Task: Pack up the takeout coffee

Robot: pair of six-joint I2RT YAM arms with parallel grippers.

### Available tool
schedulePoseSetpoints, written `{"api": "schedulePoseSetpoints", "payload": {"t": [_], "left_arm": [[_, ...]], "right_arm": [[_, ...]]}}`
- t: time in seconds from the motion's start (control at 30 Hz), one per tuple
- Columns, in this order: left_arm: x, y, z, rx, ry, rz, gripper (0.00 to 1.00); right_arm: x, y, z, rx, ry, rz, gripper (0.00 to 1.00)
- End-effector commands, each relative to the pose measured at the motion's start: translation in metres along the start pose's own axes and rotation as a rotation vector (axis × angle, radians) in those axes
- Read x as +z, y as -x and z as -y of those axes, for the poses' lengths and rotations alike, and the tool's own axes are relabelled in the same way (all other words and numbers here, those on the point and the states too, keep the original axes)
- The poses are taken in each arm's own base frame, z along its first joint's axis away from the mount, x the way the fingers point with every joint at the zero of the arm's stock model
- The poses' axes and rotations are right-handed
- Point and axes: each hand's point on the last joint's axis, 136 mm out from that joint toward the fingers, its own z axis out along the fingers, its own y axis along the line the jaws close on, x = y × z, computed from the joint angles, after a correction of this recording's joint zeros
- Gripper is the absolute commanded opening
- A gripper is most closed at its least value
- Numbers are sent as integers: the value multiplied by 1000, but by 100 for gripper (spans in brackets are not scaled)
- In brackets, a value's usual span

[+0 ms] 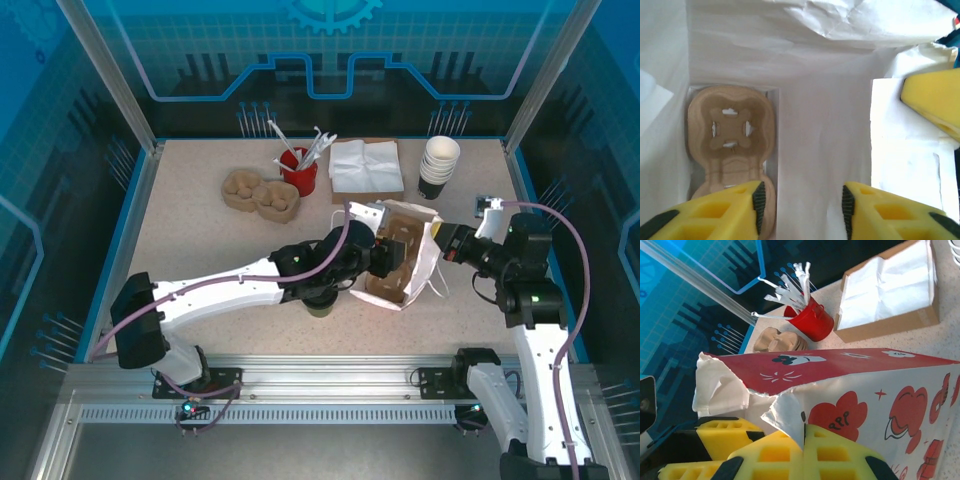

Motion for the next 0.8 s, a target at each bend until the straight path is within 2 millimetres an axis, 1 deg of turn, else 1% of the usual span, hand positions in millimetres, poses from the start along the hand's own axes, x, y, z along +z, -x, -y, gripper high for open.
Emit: {"api": "schedulePoseSetpoints", "payload": {"t": [0.0,0.07,0.2,0.33,0.5,0.53,0.6,0.67,0.77], "left_arm": [[-6,0,12,18,-76,25,43],[-7,-4,17,30,-101,28,42],[-6,-8,24,50,-117,24,40],[-2,-10,22,61,-86,32,39],[13,-13,8,50,35,12,33],[16,-14,0,41,86,6,32],[22,-15,-1,54,106,-3,32],[29,-17,-8,40,163,-16,32],[40,-18,-11,46,217,-34,31]], "right_arm": [[-5,7,-21,-124,97,41,0],[-2,1,-19,-132,114,35,0],[-3,2,-20,-154,119,43,0],[-1,1,-17,-127,105,33,0],[4,1,-4,6,46,19,0],[5,1,-4,26,48,13,0],[6,1,-4,62,54,9,0],[6,1,-4,86,54,9,0],[5,2,-5,112,52,11,0]]}}
